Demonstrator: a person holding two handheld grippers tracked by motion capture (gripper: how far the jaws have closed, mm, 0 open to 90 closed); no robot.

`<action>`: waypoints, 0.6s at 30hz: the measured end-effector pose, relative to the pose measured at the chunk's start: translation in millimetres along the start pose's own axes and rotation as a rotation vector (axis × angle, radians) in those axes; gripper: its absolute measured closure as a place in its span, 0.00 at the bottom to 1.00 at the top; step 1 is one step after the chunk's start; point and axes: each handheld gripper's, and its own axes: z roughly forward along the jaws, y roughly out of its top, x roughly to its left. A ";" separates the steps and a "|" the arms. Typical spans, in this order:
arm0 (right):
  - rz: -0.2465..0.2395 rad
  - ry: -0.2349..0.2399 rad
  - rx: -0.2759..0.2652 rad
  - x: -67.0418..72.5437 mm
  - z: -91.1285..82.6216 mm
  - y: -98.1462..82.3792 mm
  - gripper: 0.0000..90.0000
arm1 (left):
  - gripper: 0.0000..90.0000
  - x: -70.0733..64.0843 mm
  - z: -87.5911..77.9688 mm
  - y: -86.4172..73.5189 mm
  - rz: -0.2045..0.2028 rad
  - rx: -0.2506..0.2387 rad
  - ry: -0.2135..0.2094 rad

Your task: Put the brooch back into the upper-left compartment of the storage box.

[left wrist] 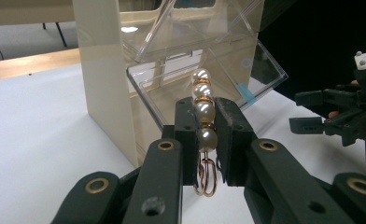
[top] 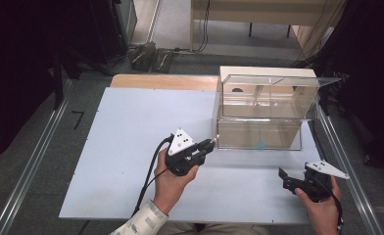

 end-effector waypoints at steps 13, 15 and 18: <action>0.001 -0.001 -0.002 -0.5 -0.3 -0.1 0.02 | 0.89 -0.9 4.7 5.2 0.000 -0.014 -0.010; 0.002 0.000 -0.002 -0.4 -0.1 -0.1 0.02 | 0.89 -0.9 5.1 6.0 -0.001 -0.018 -0.010; 0.000 0.000 -0.003 -0.5 -0.1 -0.1 0.02 | 0.89 -1.4 5.1 8.0 0.000 -0.020 -0.014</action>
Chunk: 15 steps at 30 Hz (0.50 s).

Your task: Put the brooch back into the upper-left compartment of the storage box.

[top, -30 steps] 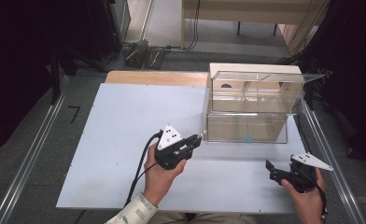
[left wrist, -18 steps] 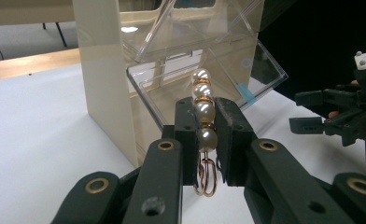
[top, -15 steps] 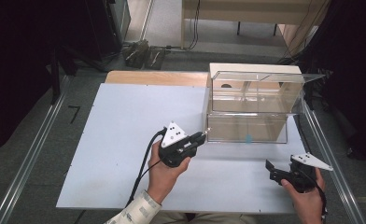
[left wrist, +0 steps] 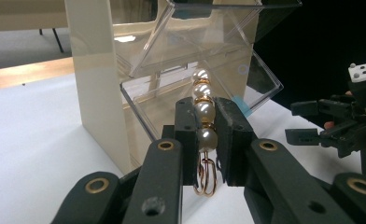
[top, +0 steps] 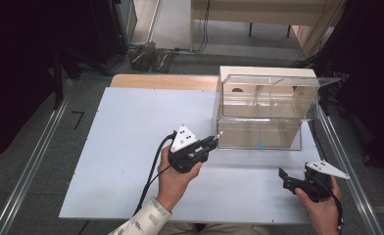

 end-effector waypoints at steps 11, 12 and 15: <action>0.003 0.001 0.001 -0.1 -0.3 -0.1 0.02 | 0.89 -4.6 1.4 10.0 0.008 -0.020 -0.010; 0.003 0.001 0.001 -0.1 -0.3 -0.1 0.02 | 0.89 -4.7 1.6 10.8 0.011 -0.021 -0.011; 0.000 0.002 0.000 -0.2 -0.2 0.0 0.02 | 0.89 -5.5 1.6 13.6 0.011 -0.027 -0.016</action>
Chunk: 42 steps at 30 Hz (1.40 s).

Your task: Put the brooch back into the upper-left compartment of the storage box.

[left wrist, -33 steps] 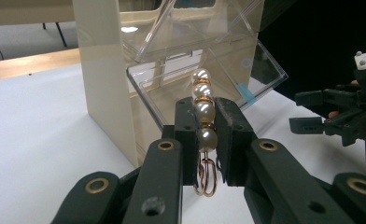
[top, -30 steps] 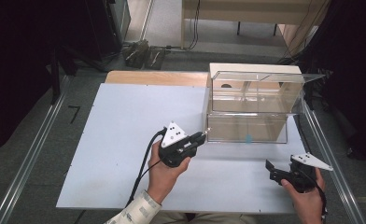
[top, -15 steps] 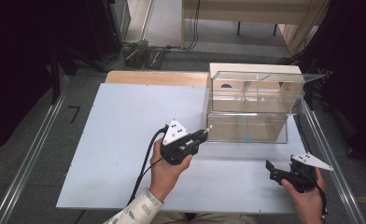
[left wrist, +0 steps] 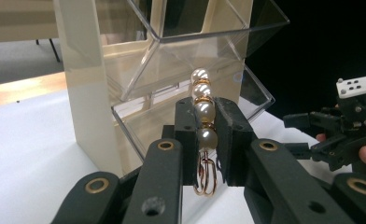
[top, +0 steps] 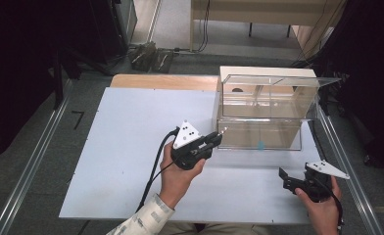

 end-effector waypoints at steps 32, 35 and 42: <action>0.007 0.004 0.003 -0.1 -0.2 -0.1 0.02 | 0.89 -1.1 10.3 20.4 -0.001 -0.036 -0.011; 0.007 0.005 0.004 -0.2 -0.3 0.0 0.02 | 0.89 -1.5 12.8 21.7 -0.003 -0.039 -0.012; 0.007 0.006 0.004 -0.2 -0.3 -0.1 0.02 | 0.89 -3.1 17.8 27.7 -0.003 -0.055 -0.014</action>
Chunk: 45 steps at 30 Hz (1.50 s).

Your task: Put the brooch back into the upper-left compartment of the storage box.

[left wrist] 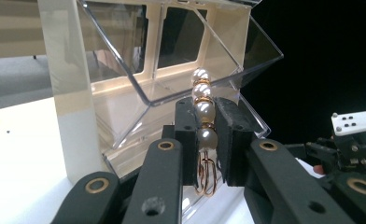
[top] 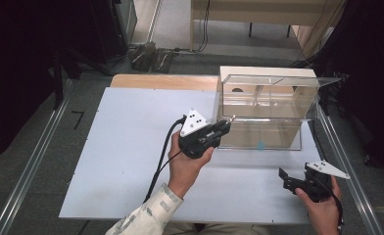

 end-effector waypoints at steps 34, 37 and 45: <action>-0.002 0.013 0.003 1.0 0.9 0.4 0.02 | 0.89 1.8 24.4 17.1 0.000 -0.007 0.009; -0.004 0.013 0.003 1.1 1.0 0.5 0.02 | 0.89 2.4 26.1 19.2 0.002 -0.007 0.012; -0.004 0.014 0.004 1.1 1.3 0.5 0.02 | 0.89 3.1 31.8 22.5 -0.004 -0.012 0.015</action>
